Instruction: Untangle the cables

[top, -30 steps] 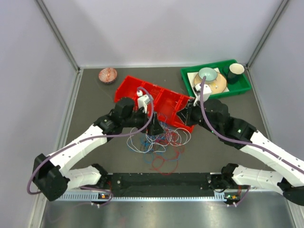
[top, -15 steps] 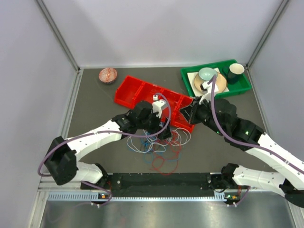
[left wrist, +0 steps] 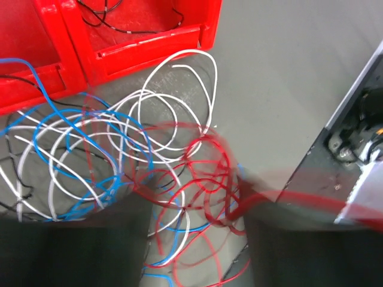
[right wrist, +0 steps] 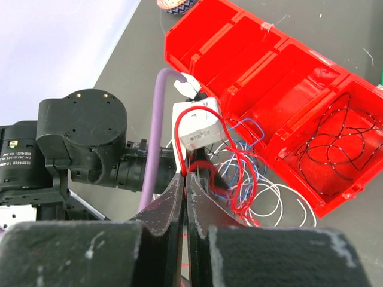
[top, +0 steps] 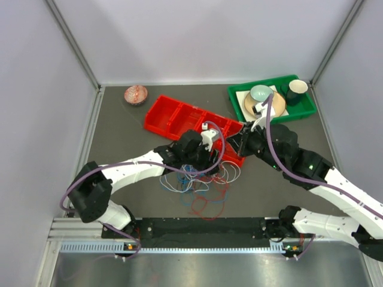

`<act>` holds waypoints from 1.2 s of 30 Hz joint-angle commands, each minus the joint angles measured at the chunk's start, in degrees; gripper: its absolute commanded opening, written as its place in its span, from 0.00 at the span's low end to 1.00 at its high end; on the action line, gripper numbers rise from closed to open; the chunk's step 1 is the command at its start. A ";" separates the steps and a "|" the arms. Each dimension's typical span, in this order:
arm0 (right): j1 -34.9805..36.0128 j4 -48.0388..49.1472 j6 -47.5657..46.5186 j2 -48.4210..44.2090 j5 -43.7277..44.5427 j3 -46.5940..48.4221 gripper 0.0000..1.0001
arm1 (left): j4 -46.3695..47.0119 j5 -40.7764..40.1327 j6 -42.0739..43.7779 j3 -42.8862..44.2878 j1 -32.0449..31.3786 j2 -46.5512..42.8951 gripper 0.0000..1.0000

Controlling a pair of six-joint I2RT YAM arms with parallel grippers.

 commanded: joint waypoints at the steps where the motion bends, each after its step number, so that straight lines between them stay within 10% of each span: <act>1: -0.48 1.29 0.74 -0.99 0.81 2.75 0.00 | 4.80 -2.30 -0.73 1.97 -0.06 -1.14 0.21; 4: -0.65 1.02 0.65 -0.90 1.52 2.66 0.04 | 1.83 -6.25 -2.04 3.19 0.12 -2.20 0.00; 5: -0.74 0.76 0.48 -0.73 2.13 2.83 0.38 | 1.03 -6.17 -2.05 4.24 0.47 -3.16 0.00; 8: -2.06 -1.17 0.48 -0.63 3.18 3.70 0.97 | -1.79 -5.21 -2.31 5.57 2.13 -7.53 0.00; 19: -13.22 -3.81 3.64 -6.00 -1.36 -4.28 0.99 | -15.49 -2.57 -3.28 16.46 11.72 -22.76 0.00; 27: -12.53 5.84 8.73 2.61 -17.11 -15.79 0.99 | -20.86 -11.34 -2.40 28.67 12.16 -26.63 0.00; 36: -6.55 16.31 10.85 9.56 -15.97 -20.89 0.99 | -21.57 -22.24 -2.49 38.70 12.16 -26.98 0.00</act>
